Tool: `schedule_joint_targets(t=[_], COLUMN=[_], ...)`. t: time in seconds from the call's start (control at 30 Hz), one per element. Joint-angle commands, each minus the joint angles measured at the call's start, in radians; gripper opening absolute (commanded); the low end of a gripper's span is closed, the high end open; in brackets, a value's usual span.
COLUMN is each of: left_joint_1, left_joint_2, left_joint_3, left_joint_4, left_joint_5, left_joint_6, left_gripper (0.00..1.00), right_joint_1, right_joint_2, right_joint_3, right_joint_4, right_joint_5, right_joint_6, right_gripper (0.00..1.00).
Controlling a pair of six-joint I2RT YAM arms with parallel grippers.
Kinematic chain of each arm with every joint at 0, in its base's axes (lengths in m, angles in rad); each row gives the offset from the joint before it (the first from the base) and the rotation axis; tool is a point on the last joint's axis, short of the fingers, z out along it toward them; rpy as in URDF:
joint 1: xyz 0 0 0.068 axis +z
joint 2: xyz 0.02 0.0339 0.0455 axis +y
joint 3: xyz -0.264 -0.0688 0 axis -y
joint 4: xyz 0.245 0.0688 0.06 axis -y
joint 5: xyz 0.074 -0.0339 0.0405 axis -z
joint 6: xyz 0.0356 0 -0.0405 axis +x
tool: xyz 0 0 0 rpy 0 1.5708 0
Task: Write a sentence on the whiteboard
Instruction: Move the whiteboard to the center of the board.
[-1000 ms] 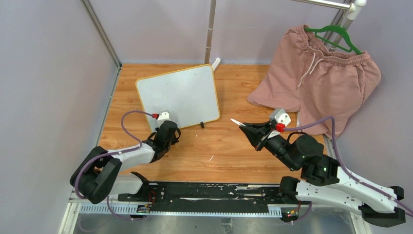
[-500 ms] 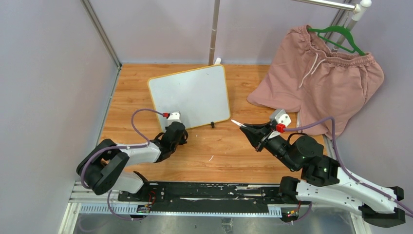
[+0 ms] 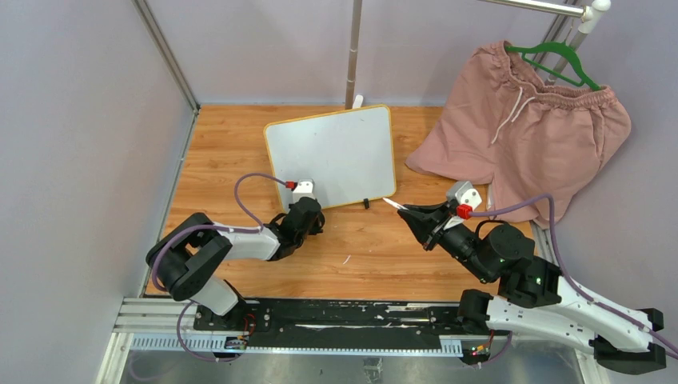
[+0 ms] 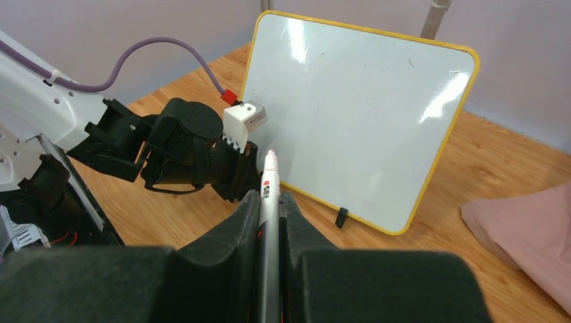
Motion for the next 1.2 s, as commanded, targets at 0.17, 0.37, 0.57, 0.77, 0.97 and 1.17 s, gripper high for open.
schedule_joint_targets(t=[0.17,0.37,0.57,0.77,0.97,1.17], left_joint_1=[-0.057,-0.058,-0.056,-0.055,0.169,0.553], left_joint_2=[0.028,-0.082,-0.298,-0.605,-0.813,-0.82], left_joint_3=[0.016,-0.028,-0.043,-0.056,0.008,0.051], left_joint_4=[0.05,0.035,-0.167,-0.415,-0.591,-0.606], left_joint_5=[0.031,-0.002,-0.066,-0.117,0.0,0.337], left_joint_6=[-0.079,-0.082,-0.057,-0.047,0.032,-0.012], left_gripper=[0.03,0.44,0.61,0.76,0.87,0.89], right_joint_1=[0.008,0.008,0.008,0.008,0.007,0.007], right_joint_2=[-0.026,-0.023,-0.015,0.005,0.034,0.082], right_joint_3=[0.01,0.019,0.028,0.027,0.024,0.037], right_joint_4=[-0.023,-0.023,-0.016,0.002,0.029,0.033], right_joint_5=[0.037,0.034,0.027,0.009,-0.023,-0.059], right_joint_6=[0.003,0.003,0.007,0.012,0.021,0.028], right_gripper=[0.0,0.0,0.0,0.0,0.0,0.0])
